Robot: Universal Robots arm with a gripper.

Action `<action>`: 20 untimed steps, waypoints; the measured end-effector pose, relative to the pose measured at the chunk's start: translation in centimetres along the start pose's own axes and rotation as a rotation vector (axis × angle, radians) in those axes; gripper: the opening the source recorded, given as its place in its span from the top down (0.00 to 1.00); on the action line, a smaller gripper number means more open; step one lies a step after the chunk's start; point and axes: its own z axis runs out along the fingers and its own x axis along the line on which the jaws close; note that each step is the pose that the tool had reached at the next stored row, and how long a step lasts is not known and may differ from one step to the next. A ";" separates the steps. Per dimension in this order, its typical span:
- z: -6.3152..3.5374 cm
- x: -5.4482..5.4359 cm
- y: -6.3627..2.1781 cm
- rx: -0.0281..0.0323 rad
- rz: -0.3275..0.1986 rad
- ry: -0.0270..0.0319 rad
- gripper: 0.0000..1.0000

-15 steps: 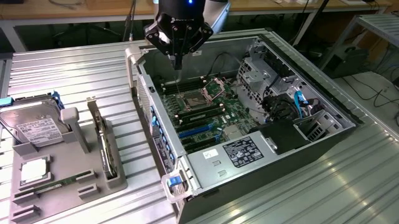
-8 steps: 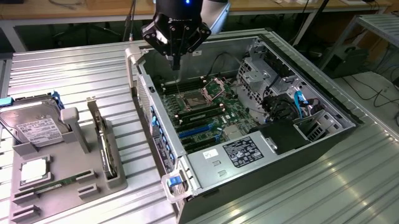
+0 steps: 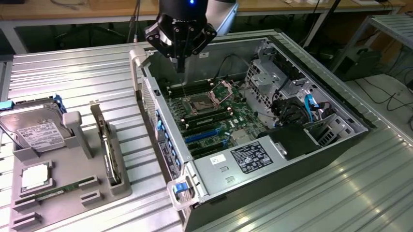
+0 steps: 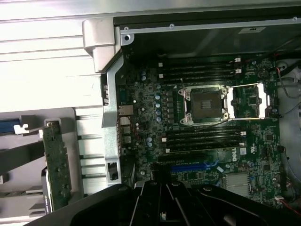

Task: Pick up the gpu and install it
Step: 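Reach for the gpu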

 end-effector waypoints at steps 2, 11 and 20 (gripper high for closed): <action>0.00 0.1 -0.01 0.0000 0.000 0.0000 0.89; -0.01 0.4 -0.03 -0.0001 0.000 0.0000 0.89; -0.02 0.7 -0.05 0.0000 0.000 0.0000 0.89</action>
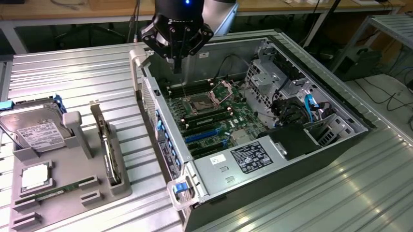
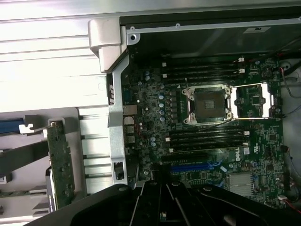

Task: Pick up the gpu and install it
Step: 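Reach for the gpu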

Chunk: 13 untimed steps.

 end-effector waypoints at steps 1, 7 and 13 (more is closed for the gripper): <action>0.00 0.0 0.00 0.0000 0.000 0.0000 0.89; -0.01 0.4 -0.03 0.0000 0.000 0.0000 0.89; -0.03 0.9 -0.07 0.0001 0.000 0.0001 0.89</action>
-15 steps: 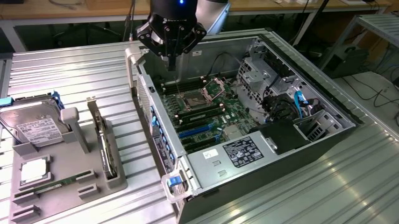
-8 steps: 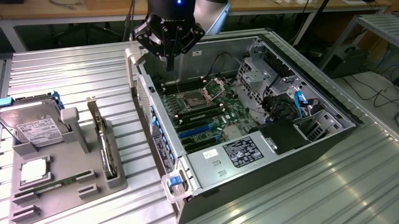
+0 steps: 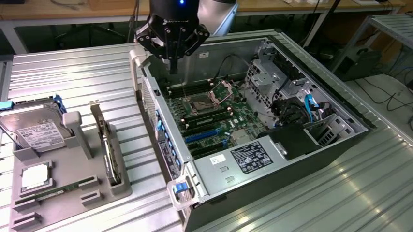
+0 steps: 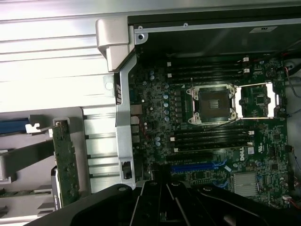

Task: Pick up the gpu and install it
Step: 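Reach for the gpu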

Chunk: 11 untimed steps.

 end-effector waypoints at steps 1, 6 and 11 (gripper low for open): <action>0.00 0.1 -0.01 -0.0001 0.000 -0.0001 0.89; -0.01 0.5 -0.04 -0.0001 0.000 -0.0001 0.89; -0.02 0.8 -0.06 -0.0001 0.000 -0.0001 0.89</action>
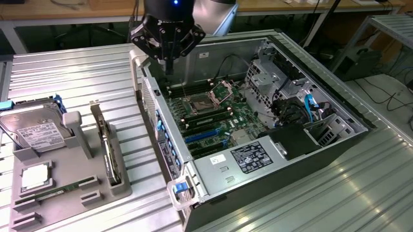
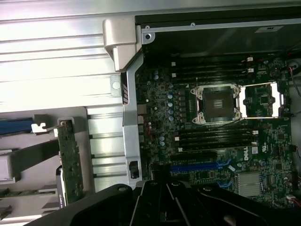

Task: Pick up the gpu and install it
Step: 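Reach for the gpu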

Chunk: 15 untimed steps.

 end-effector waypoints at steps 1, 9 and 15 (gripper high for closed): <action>0.00 0.1 0.00 -0.0001 0.000 0.0000 0.89; -0.02 0.6 -0.04 0.0000 0.000 0.0000 0.89; -0.03 0.9 -0.07 0.0000 0.000 0.0000 0.89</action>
